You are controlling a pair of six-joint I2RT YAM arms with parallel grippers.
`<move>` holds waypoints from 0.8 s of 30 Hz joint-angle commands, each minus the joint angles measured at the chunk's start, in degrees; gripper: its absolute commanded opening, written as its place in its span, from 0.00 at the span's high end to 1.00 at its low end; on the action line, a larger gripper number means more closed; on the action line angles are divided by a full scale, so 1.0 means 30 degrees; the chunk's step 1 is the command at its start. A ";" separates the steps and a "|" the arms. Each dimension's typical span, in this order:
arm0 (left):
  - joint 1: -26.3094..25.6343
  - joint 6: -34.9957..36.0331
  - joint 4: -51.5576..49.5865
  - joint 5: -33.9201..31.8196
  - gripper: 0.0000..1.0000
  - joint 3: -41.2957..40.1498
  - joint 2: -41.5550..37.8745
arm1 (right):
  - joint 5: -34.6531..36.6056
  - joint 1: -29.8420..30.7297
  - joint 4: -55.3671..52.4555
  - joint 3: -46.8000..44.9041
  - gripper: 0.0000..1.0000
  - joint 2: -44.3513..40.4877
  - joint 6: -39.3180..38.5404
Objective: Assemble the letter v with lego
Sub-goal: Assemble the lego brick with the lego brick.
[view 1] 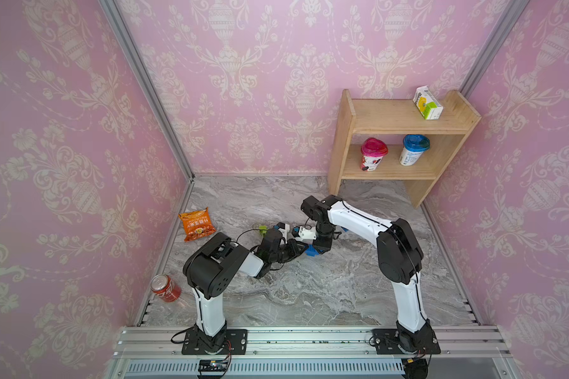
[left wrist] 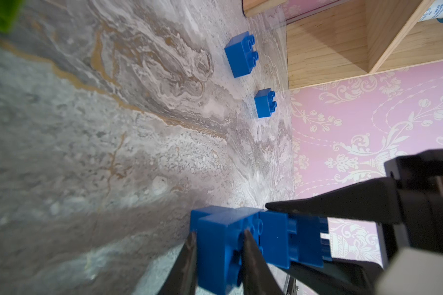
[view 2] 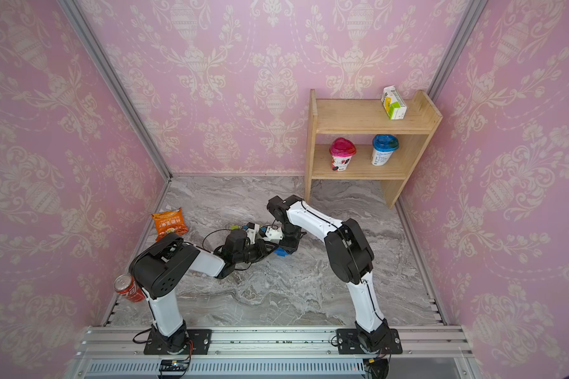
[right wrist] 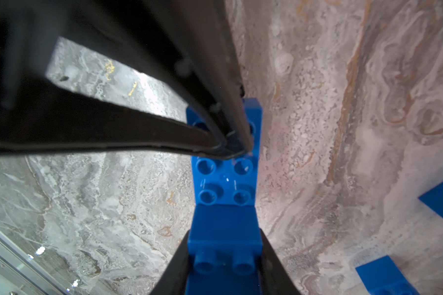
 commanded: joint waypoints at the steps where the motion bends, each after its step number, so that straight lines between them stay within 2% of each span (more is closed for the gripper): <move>1: -0.0127 0.0005 -0.1513 -0.0479 0.79 -0.0293 0.0484 | -0.0902 0.1035 -0.0458 -0.0841 1.00 0.2052 0.2087; 4: -0.0141 0.0016 -0.1444 -0.0463 0.80 -0.0296 0.0487 | -0.0952 0.1033 -0.0488 -0.0905 1.00 0.2128 0.2186; 7: -0.0142 -0.0022 -0.1366 -0.0453 0.80 -0.0301 0.0435 | -0.0818 0.1034 -0.0447 -0.0950 0.95 0.1978 0.2073; 9: -0.0130 -0.0030 -0.1344 -0.0457 0.80 -0.0361 0.0367 | -0.0637 0.1023 -0.0419 -0.0944 0.90 0.1783 0.2055; 19: -0.0142 -0.0117 -0.1161 -0.0451 0.80 -0.0427 0.0477 | -0.0235 0.0642 0.0258 -0.0823 0.49 0.0447 0.2127; 24: -0.0140 -0.0060 -0.1165 -0.0500 0.80 -0.0416 0.0436 | 0.0146 0.0289 0.0967 -0.0602 0.44 -0.0506 0.2515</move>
